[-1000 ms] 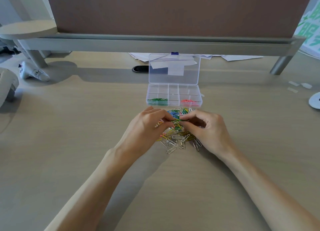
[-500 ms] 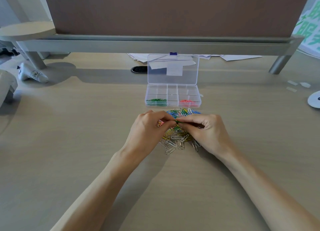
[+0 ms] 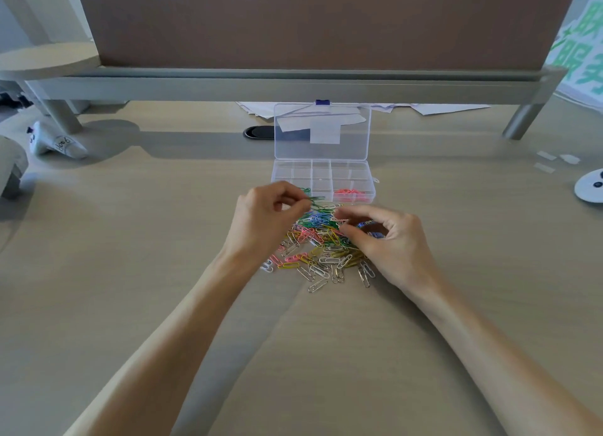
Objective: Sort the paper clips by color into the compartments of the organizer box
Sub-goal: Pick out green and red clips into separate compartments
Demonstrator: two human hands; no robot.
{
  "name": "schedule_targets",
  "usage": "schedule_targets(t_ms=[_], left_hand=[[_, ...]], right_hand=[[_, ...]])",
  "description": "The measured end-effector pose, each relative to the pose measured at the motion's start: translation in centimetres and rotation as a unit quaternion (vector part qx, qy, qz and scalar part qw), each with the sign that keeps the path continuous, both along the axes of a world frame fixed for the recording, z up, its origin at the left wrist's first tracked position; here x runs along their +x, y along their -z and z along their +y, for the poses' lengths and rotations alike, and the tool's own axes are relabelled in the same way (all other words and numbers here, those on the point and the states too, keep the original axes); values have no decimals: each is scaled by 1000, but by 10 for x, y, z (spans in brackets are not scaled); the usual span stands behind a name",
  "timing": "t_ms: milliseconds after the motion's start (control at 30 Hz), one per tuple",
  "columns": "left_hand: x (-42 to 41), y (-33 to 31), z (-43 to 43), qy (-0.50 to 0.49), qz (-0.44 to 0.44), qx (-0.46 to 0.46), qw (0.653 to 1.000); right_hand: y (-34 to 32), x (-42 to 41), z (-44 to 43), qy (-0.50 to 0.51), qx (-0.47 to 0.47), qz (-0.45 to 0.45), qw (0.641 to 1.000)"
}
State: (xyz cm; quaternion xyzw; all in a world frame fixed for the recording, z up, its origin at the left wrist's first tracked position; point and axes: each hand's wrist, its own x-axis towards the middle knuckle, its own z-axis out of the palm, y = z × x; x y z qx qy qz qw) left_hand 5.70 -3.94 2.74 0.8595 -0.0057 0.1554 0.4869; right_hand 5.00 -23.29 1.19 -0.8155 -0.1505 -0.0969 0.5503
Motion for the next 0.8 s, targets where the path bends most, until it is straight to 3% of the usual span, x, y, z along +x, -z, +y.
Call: schedule_targets(t_ms=[267, 567, 667, 800], left_hand=[[42, 1, 20, -95, 15, 114, 989], [42, 6, 24, -81, 21, 207, 975], [30, 4, 23, -35, -1, 208, 978], [16, 8, 15, 120, -21, 240, 963]], right_hand=[[-3, -1, -1, 16, -21, -24, 999], [0, 5, -8, 63, 46, -4, 997], [3, 7, -8, 87, 15, -15, 996], [6, 9, -7, 84, -95, -12, 992]])
